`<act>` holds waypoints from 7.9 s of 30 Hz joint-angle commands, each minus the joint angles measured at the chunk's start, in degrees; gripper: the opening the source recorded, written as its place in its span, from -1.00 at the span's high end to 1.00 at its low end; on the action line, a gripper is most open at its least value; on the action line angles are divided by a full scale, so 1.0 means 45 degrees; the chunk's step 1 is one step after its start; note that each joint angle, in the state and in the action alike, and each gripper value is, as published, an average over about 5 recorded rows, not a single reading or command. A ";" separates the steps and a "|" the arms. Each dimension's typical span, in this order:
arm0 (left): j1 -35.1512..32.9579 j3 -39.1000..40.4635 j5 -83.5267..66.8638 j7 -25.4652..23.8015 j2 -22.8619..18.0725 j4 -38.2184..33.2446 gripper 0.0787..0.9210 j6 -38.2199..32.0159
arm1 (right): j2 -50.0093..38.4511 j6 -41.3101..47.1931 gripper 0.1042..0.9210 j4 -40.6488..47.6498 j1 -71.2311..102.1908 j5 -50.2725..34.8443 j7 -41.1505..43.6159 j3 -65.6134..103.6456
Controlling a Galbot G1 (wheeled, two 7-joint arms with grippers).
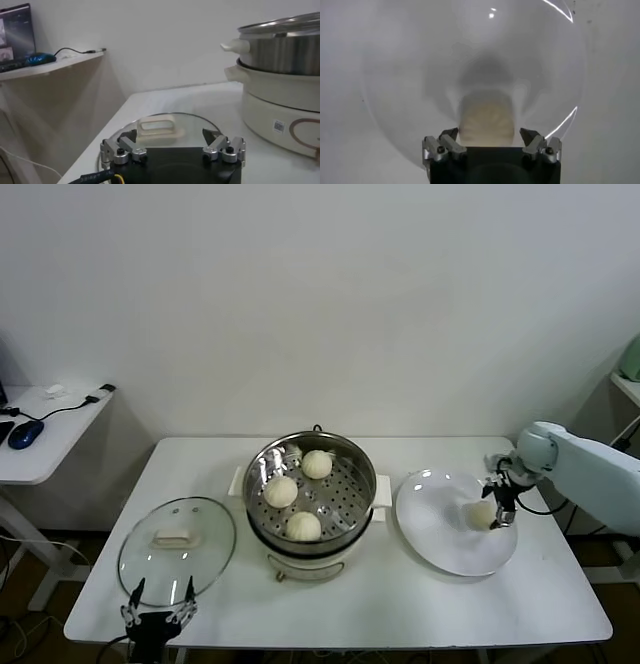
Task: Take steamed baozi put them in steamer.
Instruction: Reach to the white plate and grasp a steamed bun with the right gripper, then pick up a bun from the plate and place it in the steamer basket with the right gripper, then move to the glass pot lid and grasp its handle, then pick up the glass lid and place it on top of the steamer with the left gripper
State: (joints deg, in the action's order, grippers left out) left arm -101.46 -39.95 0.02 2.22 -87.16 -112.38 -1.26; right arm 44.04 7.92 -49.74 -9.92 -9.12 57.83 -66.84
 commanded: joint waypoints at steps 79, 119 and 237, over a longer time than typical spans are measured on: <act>-0.0386 0.0312 -0.0378 -0.0009 0.0172 -0.1124 -0.77 0.0393 | 0.3030 0.3377 -0.73 -0.7352 -0.8221 -0.9889 -0.2827 -0.4882; 0.1715 -0.0288 -0.0473 0.0404 0.1451 -0.0860 -0.77 -0.1488 | 0.2981 -0.4491 -0.76 -0.9113 1.9816 -0.4405 -1.1763 2.2660; 0.3979 -0.0239 1.3717 0.0644 0.4849 0.0638 0.88 0.1695 | 0.4588 -0.3298 -0.76 -1.0693 2.0717 -0.1297 -1.4677 2.1004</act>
State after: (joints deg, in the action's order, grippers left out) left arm -80.37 -40.16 69.92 17.66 -72.18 -92.66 -0.16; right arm 64.58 -7.43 -97.30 83.09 -16.29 -7.37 27.07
